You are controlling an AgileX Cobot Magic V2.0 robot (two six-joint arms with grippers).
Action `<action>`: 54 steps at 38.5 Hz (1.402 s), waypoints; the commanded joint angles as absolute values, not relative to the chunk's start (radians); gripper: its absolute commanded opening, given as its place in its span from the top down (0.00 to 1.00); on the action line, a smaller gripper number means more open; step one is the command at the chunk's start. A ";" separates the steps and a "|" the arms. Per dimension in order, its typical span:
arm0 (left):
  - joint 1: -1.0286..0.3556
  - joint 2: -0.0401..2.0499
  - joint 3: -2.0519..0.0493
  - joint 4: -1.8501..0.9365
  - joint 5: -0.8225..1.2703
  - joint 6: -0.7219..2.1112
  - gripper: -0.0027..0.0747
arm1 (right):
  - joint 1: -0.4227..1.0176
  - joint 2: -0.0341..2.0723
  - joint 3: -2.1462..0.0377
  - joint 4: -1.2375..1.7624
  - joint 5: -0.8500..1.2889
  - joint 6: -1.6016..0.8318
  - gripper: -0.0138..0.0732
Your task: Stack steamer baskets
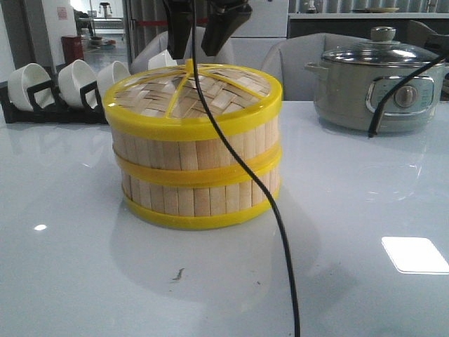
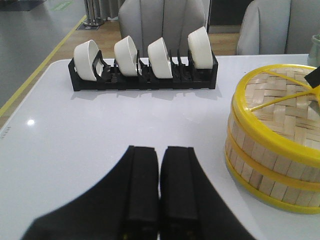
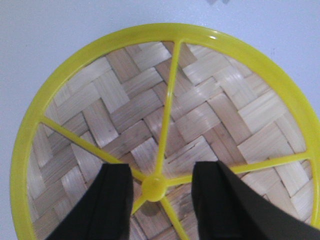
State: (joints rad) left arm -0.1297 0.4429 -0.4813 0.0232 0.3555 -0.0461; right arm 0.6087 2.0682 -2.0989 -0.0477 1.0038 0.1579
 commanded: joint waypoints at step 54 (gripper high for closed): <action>-0.130 0.447 -0.509 0.018 0.268 -0.052 0.84 | -0.013 0.618 -0.560 -0.065 0.260 0.153 0.54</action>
State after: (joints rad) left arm -0.1297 0.4429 -0.4813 0.0232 0.3555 -0.0461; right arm -0.0084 0.6507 -0.5998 -0.0499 0.3913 0.1579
